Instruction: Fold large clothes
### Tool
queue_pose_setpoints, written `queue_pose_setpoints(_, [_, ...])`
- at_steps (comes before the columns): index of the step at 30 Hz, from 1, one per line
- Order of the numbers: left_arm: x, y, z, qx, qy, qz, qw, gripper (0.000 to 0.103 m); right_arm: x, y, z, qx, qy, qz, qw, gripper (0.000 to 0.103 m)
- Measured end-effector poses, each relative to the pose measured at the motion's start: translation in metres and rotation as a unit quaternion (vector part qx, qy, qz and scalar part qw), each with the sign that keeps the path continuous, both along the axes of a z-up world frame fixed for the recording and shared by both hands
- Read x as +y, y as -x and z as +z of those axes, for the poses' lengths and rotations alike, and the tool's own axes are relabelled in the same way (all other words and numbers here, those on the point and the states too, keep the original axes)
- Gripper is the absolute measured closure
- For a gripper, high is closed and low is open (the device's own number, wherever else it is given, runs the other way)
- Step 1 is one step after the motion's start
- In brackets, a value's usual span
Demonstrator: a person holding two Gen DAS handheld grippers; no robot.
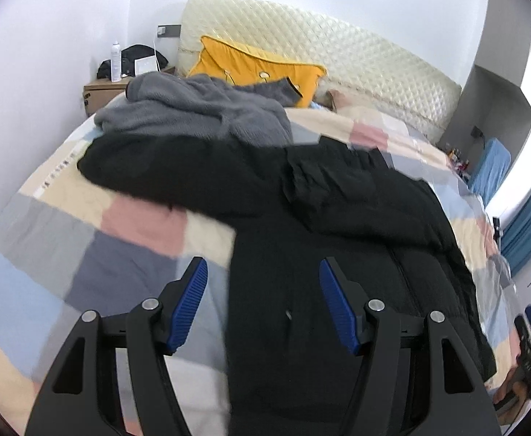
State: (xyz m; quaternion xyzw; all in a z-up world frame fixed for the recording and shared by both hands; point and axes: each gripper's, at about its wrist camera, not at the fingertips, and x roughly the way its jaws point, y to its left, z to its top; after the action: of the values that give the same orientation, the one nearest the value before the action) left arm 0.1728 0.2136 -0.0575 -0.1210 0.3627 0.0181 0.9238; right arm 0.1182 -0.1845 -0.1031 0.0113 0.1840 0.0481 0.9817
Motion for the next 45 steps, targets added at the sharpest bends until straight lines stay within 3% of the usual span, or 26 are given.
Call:
queue_pose_setpoints(5, [0.056,-0.029,0.02,-0.025,0.016,0.022,0.9993,0.024,-0.004,-0.007,-0.004,0.01,-0.004,-0.018,1.0,0.001])
queue_pose_setpoints(8, [0.085,-0.048,0.022,-0.026,0.021,0.036,0.9988,0.024,-0.006,-0.011,-0.006,0.015,-0.007,-0.026,1.0,0.001])
queue_pose_setpoints(12, [0.12,-0.074,0.01,-0.015,0.024,0.051,0.9983,0.023,-0.004,-0.016,-0.009,0.024,-0.003,-0.033,0.999,0.001])
queue_pose_setpoints(15, [0.151,-0.094,-0.008,-0.004,0.059,0.069,0.9959,0.02,0.0,-0.019,-0.011,0.028,0.005,-0.036,0.999,0.001])
queue_pose_setpoints(19, [0.197,-0.122,-0.049,0.03,0.135,0.097,0.9857,0.018,0.002,-0.024,-0.014,0.034,0.007,-0.041,0.999,0.001])
queue_pose_setpoints(24, [0.24,-0.145,-0.09,0.036,0.201,0.138,0.9691,0.018,0.008,-0.037,-0.023,0.055,0.013,-0.042,0.998,0.001])
queue_pose_setpoints(27, [0.278,-0.156,-0.112,0.02,0.246,0.173,0.9535,0.018,0.012,-0.043,-0.027,0.067,0.018,-0.049,0.996,0.001])
queue_pose_setpoints(32, [0.34,-0.164,-0.149,0.007,0.286,0.236,0.9289,0.016,0.022,-0.059,-0.035,0.088,0.027,-0.06,0.994,0.001])
queue_pose_setpoints(40, [0.375,-0.195,-0.187,0.005,0.282,0.223,0.9332,0.016,0.04,-0.081,-0.046,0.115,0.032,-0.061,0.991,0.001])
queue_pose_setpoints(42, [0.382,-0.199,-0.193,-0.011,0.285,0.249,0.9257,0.016,0.044,-0.087,-0.05,0.122,0.042,-0.067,0.989,0.001])
queue_pose_setpoints(44, [0.393,-0.206,-0.202,-0.031,0.309,0.268,0.9121,0.016,0.045,-0.092,-0.055,0.133,0.044,-0.068,0.988,0.001])
queue_pose_setpoints(45, [0.395,-0.209,-0.204,-0.035,0.308,0.273,0.9105,0.016,0.045,-0.094,-0.056,0.138,0.043,-0.069,0.987,0.001])
